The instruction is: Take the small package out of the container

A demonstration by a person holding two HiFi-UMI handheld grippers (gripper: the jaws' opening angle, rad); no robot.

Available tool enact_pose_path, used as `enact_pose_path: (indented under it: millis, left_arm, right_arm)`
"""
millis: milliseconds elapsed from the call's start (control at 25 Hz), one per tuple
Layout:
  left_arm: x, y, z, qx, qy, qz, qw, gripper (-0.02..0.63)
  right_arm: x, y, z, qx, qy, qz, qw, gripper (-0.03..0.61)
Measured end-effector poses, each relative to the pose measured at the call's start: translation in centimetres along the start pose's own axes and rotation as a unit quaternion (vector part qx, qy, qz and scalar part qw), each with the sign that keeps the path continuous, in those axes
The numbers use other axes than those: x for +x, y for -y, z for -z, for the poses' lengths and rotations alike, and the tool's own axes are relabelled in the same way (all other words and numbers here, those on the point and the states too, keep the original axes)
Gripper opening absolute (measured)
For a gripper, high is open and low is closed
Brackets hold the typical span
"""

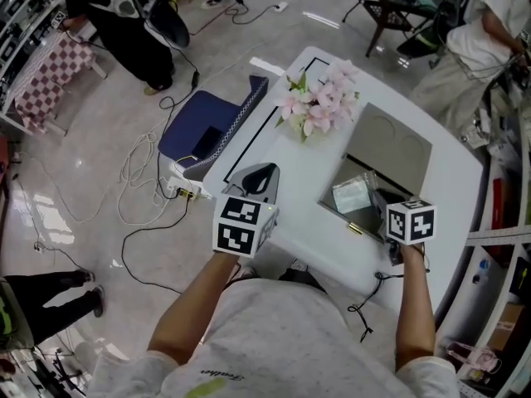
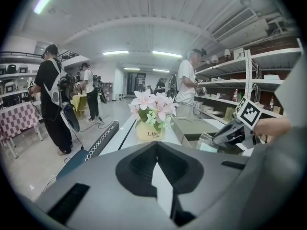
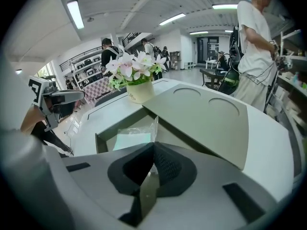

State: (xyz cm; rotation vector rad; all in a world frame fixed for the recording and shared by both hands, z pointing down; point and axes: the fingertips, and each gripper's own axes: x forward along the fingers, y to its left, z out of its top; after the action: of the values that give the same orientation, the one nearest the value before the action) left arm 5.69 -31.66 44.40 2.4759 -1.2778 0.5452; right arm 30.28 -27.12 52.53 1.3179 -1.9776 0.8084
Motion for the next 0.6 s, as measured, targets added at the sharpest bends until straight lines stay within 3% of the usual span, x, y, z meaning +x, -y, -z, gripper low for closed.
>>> enact_pose_path:
  millis: [600]
  left_arm:
    - [-4.3,-1.2,-0.6,0.004,0.036,0.019,0.9991,0.003]
  right_arm:
    - [-6.2,-5.9,-3.6,-0.012,0.085,0.023,0.996,0.008]
